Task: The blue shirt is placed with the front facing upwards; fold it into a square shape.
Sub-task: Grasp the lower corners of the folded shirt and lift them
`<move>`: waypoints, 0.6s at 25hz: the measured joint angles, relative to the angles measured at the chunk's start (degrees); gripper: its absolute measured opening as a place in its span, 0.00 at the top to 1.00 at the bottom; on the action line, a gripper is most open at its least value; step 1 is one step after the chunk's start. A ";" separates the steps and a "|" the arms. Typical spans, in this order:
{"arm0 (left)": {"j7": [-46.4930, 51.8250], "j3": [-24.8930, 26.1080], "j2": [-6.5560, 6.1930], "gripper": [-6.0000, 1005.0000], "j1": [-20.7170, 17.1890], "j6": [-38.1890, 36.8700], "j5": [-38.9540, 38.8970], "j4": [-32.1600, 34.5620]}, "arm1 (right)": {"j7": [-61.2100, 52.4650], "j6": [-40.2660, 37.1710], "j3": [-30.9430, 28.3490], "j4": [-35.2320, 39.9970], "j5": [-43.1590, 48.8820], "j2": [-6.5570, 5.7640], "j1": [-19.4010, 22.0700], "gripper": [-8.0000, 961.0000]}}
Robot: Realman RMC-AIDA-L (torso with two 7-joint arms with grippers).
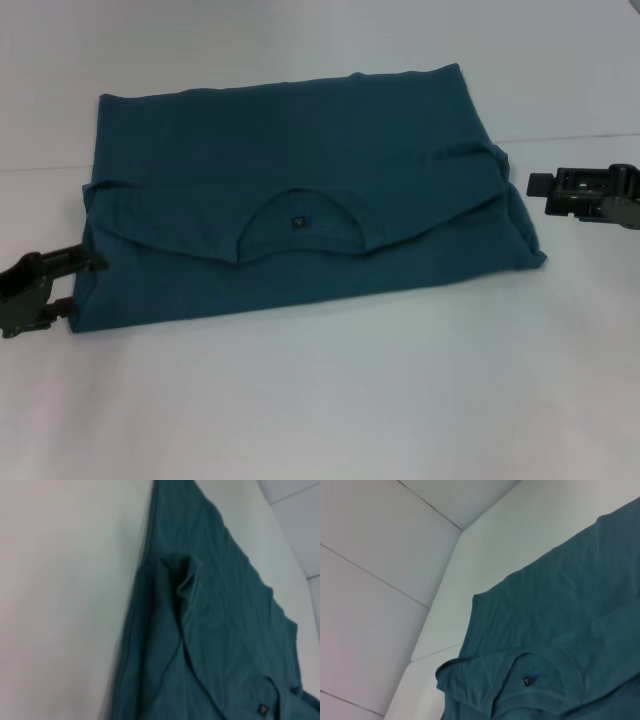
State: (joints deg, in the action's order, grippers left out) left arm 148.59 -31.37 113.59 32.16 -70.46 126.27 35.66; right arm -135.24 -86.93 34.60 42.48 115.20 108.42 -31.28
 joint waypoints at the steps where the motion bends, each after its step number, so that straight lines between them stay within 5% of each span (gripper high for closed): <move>1: -1.09 -0.07 0.00 0.14 -0.15 0.30 0.02 -0.26 | 0.57 0.11 0.09 -0.43 0.03 -0.03 -0.11 0.29; 7: -8.21 -0.10 0.26 0.14 -0.17 3.61 -0.12 -1.03 | 3.19 1.31 0.15 -3.01 0.08 -0.16 -0.61 0.29; 15: -5.61 -1.18 0.35 0.15 0.43 8.35 0.03 -3.59 | 3.09 1.57 0.12 -3.11 0.12 -0.14 -0.55 0.28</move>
State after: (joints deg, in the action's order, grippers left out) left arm 142.98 -32.55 113.94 32.59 -62.11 126.30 32.07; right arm -132.16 -85.36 34.73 39.37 115.32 108.28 -31.83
